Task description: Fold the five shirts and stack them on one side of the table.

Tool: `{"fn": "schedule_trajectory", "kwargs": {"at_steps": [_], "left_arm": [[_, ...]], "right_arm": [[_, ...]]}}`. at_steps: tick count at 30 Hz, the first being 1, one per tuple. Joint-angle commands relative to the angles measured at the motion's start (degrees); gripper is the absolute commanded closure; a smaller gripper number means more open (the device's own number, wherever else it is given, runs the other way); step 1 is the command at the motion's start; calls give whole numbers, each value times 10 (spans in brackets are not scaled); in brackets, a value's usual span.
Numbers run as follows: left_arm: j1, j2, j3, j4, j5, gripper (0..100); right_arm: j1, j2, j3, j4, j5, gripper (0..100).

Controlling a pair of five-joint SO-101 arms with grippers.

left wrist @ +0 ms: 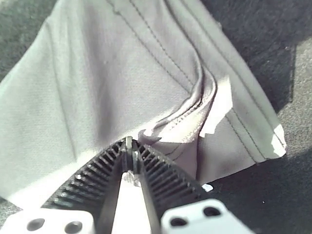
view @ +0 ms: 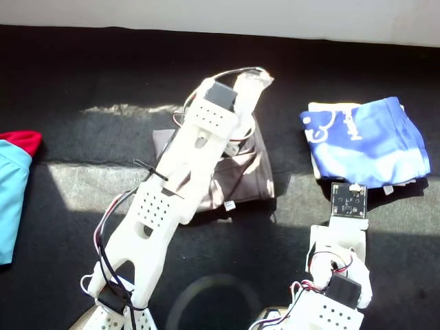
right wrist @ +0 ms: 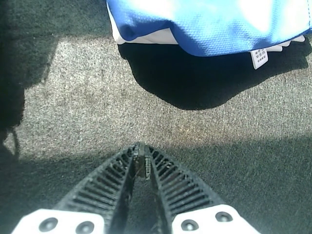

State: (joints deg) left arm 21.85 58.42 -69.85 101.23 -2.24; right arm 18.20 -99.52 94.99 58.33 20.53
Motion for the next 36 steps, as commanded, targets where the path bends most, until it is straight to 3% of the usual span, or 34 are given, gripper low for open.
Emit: {"fn": "schedule_trajectory", "kwargs": {"at_steps": [1, 9, 17, 21, 31, 36], "left_arm": [[-8, -39, 10, 6, 8, 991], [21, -72, 100, 5, 59, 991], [67, -168, 195, 4, 62, 991], [80, -167, 220, -18, 62, 991], [156, -183, 200, -33, 62, 991], [161, -204, 169, -33, 62, 991]], "right_arm": [[-7, -4, 85, -1, 1, 991], [15, -8, 81, 0, -1, 991], [103, -9, 67, -22, -84, 991], [108, -9, 67, -29, -92, 991], [96, -9, 67, -29, -92, 991], [95, -9, 68, -29, -91, 991]]}}
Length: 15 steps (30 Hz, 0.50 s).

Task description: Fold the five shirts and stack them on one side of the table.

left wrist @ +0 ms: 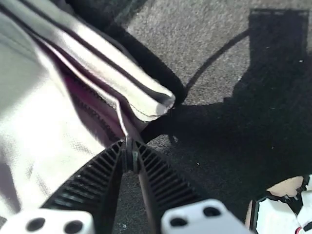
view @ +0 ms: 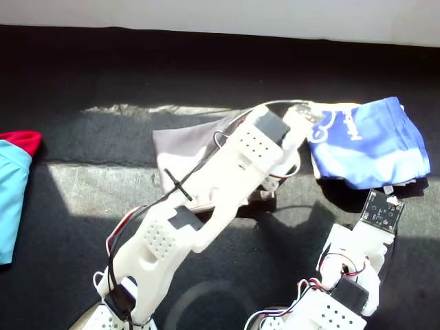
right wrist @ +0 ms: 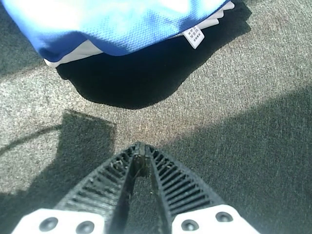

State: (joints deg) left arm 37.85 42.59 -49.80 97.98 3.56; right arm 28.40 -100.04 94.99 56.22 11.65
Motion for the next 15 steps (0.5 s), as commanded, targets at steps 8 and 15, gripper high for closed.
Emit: {"fn": "schedule_trajectory", "kwargs": {"at_steps": [8, 15], "left_arm": [[-57, -36, -8, -4, 4, 991], [-36, 27, -7, -14, 5, 991]], "right_arm": [[-7, -4, 68, -8, -3, 991], [-7, -4, 77, -20, -3, 991]]}}
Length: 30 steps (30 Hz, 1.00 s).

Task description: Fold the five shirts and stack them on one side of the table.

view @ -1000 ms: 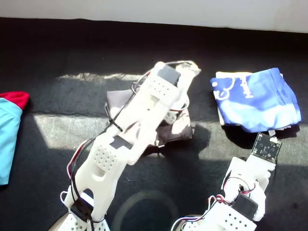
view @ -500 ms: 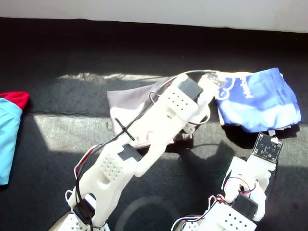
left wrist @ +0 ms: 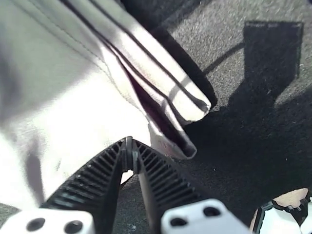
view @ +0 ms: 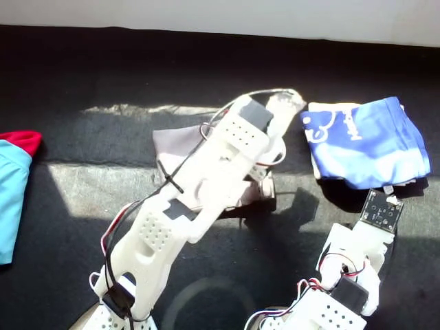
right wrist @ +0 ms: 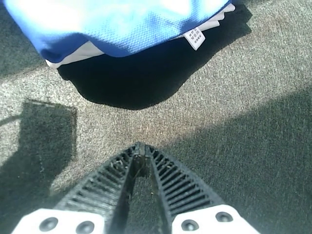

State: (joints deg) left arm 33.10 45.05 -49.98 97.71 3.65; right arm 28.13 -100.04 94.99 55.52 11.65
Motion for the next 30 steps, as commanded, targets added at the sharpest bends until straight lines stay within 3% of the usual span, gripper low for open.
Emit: {"fn": "schedule_trajectory", "kwargs": {"at_steps": [1, 13, 20, 23, 26, 30], "left_arm": [[20, 10, -6, -16, 5, 991], [79, 30, -10, -77, 29, 991], [72, 7, -113, -16, 29, 991], [48, -15, -162, 40, 26, 991], [-9, -49, -154, 43, 25, 991], [-108, -85, -124, 40, -13, 991]], "right_arm": [[-5, -4, 77, -13, -3, 990], [-5, -4, 77, -13, -3, 990], [-5, -4, 77, -13, -3, 990], [0, -4, 71, -1, -5, 990], [-12, -2, 61, 15, -3, 989], [-86, 3, -6, 19, -4, 989]]}}
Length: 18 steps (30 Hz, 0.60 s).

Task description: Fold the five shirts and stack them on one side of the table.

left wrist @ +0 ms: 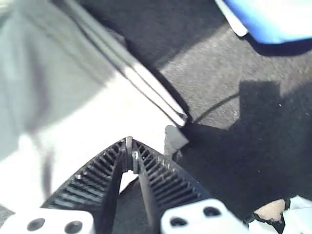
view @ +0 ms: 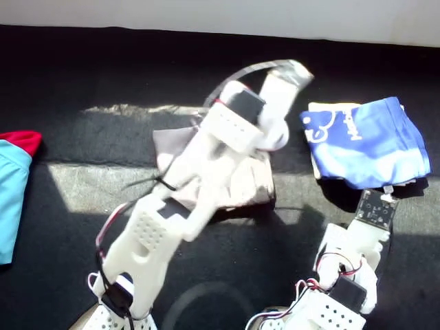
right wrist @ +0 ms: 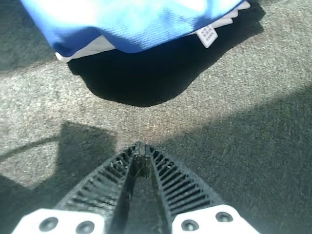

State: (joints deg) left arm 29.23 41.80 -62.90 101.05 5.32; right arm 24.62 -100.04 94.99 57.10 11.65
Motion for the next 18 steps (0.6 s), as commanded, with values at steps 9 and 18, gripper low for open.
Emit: {"fn": "schedule_trajectory", "kwargs": {"at_steps": [9, 18], "left_arm": [[-234, 11, 58, -56, -102, 991], [-253, 133, 55, -128, -101, 991]], "right_arm": [[-257, 253, -244, 0, -21, 989], [-464, 627, -481, -4, -87, 989]]}}
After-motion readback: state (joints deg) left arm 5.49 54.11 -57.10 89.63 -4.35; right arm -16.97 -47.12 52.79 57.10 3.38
